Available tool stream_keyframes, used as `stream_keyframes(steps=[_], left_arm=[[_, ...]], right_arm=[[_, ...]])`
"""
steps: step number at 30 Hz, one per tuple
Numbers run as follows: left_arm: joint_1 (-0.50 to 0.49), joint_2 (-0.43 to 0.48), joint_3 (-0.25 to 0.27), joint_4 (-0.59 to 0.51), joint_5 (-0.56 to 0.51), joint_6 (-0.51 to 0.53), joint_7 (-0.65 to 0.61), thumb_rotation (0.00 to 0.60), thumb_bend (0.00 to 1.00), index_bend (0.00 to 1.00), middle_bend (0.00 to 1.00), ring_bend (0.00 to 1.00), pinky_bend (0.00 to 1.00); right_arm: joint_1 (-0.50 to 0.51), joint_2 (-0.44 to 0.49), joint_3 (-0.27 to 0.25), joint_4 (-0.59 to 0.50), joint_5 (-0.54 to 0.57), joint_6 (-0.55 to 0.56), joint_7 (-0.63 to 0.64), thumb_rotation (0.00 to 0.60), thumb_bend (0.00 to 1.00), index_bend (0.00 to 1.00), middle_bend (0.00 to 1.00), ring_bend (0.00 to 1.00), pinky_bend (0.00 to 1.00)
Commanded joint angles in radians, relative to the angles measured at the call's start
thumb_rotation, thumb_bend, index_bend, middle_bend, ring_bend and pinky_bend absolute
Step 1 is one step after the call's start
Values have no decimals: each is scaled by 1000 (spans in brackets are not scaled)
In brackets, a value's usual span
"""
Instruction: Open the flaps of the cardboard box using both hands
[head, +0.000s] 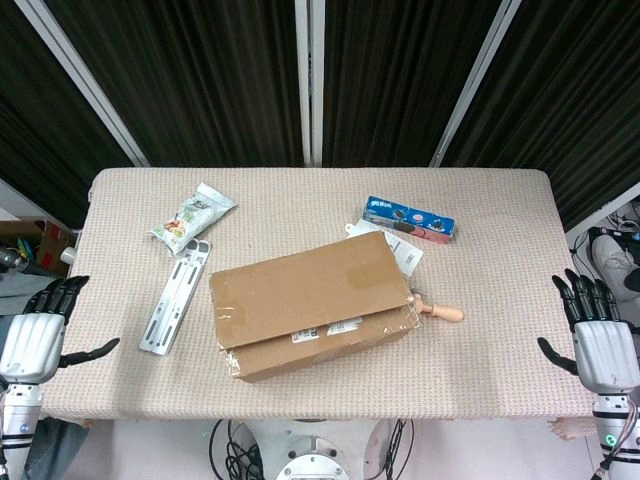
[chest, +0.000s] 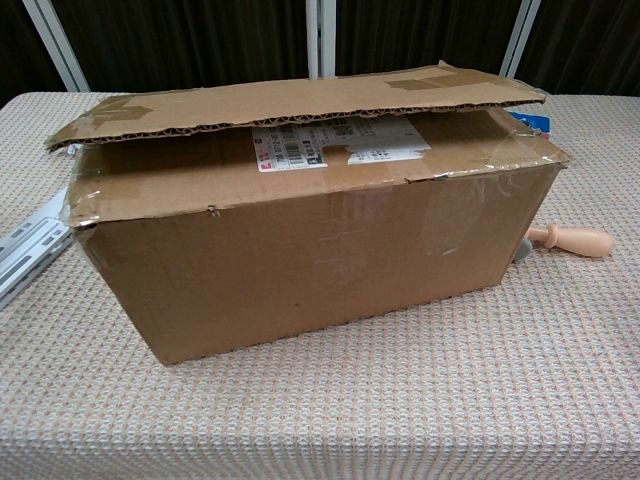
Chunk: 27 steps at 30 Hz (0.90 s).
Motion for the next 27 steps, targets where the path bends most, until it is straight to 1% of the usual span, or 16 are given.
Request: stream_keyframes(steps=[1, 14, 20, 23, 26, 27], left_arm=[[-2, -2, 3, 8, -3, -5, 12, 188, 0, 99, 123, 111, 212], [2, 8, 9, -16, -28, -15, 50, 192, 0, 99, 124, 110, 212], [5, 11, 10, -9, -44, -22, 55, 190, 0, 99, 124, 111, 212], [9, 5, 11, -2, -52, -23, 48, 192, 0, 100, 123, 111, 212], [11, 4, 14, 0, -53, -23, 46, 191, 0, 100, 123, 111, 212], [12, 5, 14, 0, -52, -21, 45, 191, 0, 100, 123, 111, 212]], right_arm=[[1, 2, 1, 0, 1, 1, -2, 600, 127, 0, 0, 0, 0], [3, 8, -2, -2, -7, -3, -2, 600, 128, 0, 0, 0, 0], [50, 17, 21, -32, -18, -44, -30, 600, 127, 0, 0, 0, 0], [100, 39, 40, -81, -36, -93, -51, 600, 127, 0, 0, 0, 0], [156, 67, 66, -159, -50, -145, -83, 600, 127, 0, 0, 0, 0], [181, 80, 74, -197, -48, -178, -91, 600, 127, 0, 0, 0, 0]])
